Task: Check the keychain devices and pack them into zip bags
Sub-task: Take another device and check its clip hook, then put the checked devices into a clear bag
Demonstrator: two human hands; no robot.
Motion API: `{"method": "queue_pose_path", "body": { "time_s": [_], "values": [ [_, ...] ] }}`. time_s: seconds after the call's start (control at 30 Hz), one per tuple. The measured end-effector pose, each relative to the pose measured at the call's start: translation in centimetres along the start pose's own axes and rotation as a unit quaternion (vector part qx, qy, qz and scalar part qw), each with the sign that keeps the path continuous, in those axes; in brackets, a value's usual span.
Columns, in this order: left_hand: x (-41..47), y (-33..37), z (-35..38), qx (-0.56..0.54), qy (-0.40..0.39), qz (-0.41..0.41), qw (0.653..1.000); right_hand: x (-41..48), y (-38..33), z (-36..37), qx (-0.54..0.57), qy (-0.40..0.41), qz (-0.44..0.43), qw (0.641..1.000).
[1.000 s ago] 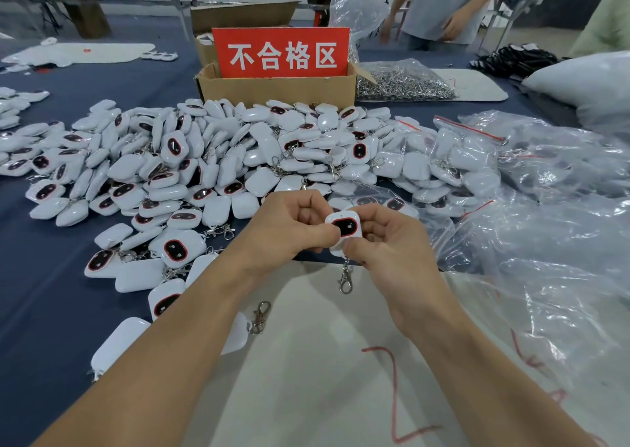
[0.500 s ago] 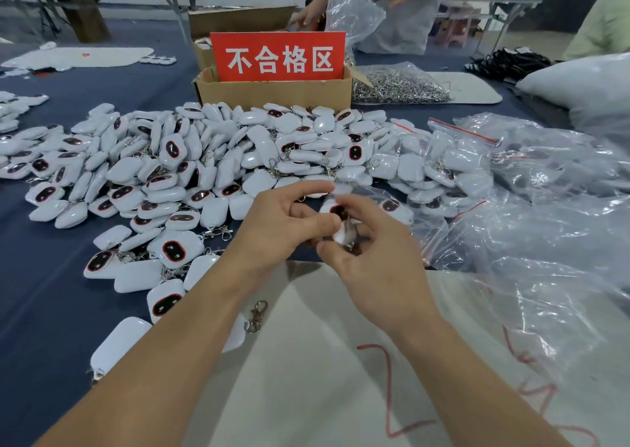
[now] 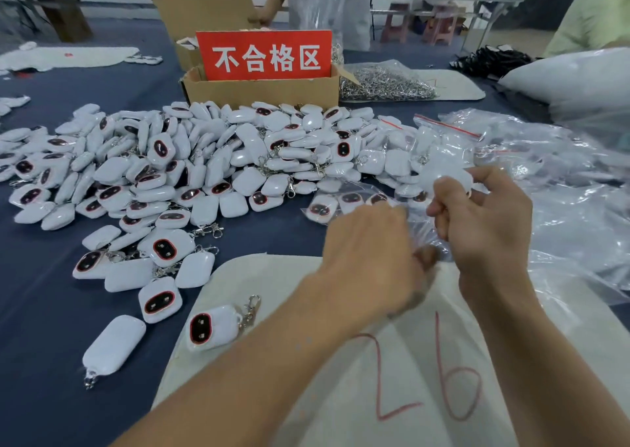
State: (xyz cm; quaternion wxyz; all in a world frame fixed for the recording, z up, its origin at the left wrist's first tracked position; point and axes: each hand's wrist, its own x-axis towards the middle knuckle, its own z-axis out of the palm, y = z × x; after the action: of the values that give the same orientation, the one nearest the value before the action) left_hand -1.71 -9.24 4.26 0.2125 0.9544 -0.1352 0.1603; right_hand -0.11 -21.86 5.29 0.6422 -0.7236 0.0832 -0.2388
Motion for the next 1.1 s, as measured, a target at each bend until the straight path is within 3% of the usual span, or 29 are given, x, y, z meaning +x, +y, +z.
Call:
{"method": "queue_pose_path", "body": {
  "time_s": [0.13, 0.33, 0.43, 0.53, 0.63, 0.8, 0.9, 1.1],
  "values": [
    [0.8, 0.8, 1.2, 0.033, 0.023, -0.009, 0.999, -0.4, 0.5, -0.1, -0.047, 0.004, -0.014, 0.999],
    [-0.3, -3.0, -0.4, -0.095, 0.12, -0.182, 0.971, -1.4, 0.6, 1.2, -0.04, -0.104, -0.043, 0.993],
    [-0.6, -4.0, -0.4, -0.207, 0.115, -0.211, 0.948, -1.8, 1.4, 1.7, -0.157, -0.139, -0.09, 0.974],
    [-0.7, -3.5, -0.7, -0.235, 0.125, -0.177, 0.948, -2.2, 1.8, 1.7, -0.274, -0.202, -0.118, 0.933],
    [-0.8, -3.5, -0.7, -0.232, 0.142, -0.139, 0.952, -2.7, 1.9, 2.3, -0.263, -0.235, -0.113, 0.929],
    [-0.8, -4.5, -1.3, -0.239, 0.224, -0.069, 0.942, -3.7, 1.7, 3.5, -0.413, -0.165, -0.107, 0.889],
    [-0.9, -4.6, -1.2, -0.25, 0.207, -0.058, 0.944, -3.9, 1.4, 3.9, -0.479, -0.121, -0.104, 0.863],
    [-1.5, -3.9, -0.7, -0.264, 0.135, -0.008, 0.955, -3.8, 1.9, 3.0, -0.536, -0.197, -0.106, 0.814]
  ]
}}
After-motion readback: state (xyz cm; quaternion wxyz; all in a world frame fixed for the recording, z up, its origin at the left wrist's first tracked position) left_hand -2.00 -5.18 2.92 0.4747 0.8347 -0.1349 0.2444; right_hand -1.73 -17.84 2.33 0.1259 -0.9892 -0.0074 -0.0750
